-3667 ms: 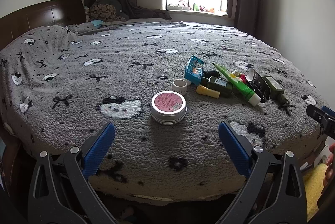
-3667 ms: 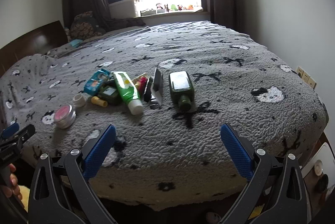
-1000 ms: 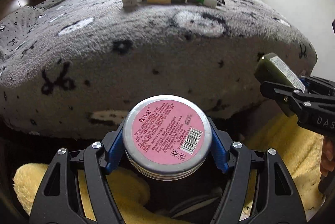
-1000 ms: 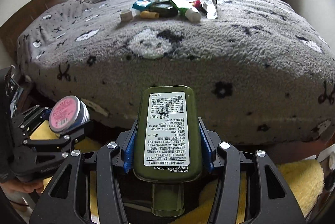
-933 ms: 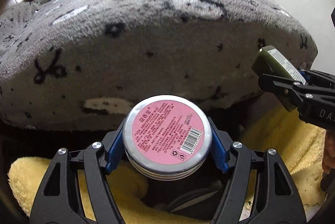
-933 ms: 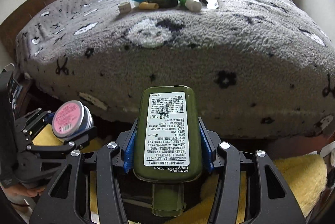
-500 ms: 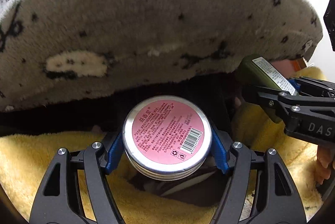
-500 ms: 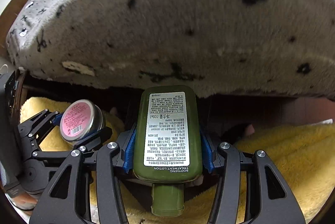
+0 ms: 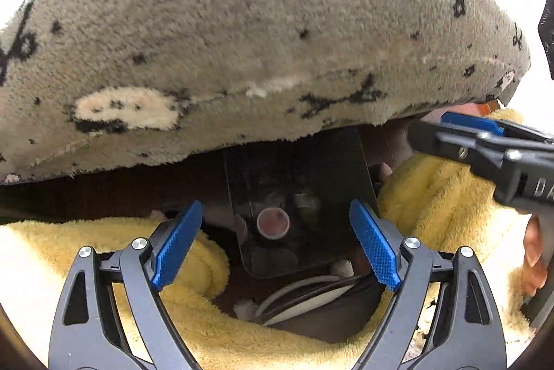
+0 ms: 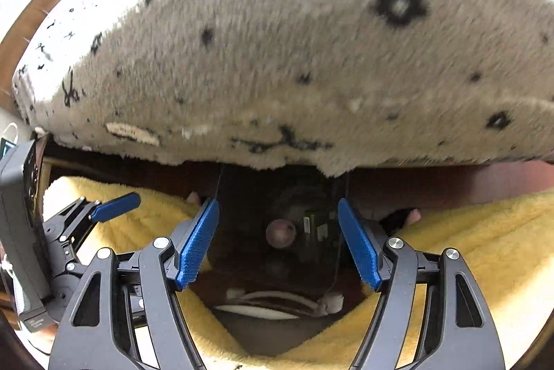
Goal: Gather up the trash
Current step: 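Grasp the white tape roll with the left tool while the right tool grasps the black box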
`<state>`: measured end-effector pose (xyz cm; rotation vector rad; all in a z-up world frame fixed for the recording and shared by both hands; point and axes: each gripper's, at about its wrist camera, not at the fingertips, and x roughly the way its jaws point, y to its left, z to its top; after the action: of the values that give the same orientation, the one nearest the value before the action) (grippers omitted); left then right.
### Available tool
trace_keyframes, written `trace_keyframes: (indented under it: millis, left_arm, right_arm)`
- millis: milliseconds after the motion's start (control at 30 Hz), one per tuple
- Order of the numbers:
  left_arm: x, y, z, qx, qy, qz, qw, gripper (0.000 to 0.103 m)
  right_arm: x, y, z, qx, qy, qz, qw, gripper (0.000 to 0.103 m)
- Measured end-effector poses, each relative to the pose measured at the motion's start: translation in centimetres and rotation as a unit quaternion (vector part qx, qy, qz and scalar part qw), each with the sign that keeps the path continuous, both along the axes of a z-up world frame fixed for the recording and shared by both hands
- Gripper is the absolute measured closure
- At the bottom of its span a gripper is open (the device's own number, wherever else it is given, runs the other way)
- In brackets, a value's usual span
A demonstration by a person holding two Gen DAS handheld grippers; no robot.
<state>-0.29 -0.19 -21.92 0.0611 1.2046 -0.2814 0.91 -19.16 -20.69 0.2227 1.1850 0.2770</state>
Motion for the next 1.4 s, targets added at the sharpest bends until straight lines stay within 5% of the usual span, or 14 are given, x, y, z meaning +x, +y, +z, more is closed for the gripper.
trace_keyframes:
  millis: [333,567,1000,1400]
  left_arm:
    - [0.8,1.3,8.1,-0.020,-0.135,0.010,0.9906,0.020]
    - [3.5,1.5,13.1,0.007,-0.209,0.031,0.9774,0.017]
    - [14.7,4.0,14.0,0.007,-0.230,0.114,0.9666,0.018]
    - [21.9,2.9,12.3,0.026,-0.225,0.106,0.9683,0.018]
  right_arm:
    - [1.0,-3.4,8.8,-0.054,-0.176,-0.038,0.982,0.031]
    - [5.0,-5.9,12.6,-0.074,-0.235,-0.082,0.966,0.031]
    - [15.2,-6.8,13.5,-0.075,-0.238,-0.109,0.962,0.031]
    - [22.7,-5.5,11.5,-0.088,-0.202,-0.110,0.969,0.031]
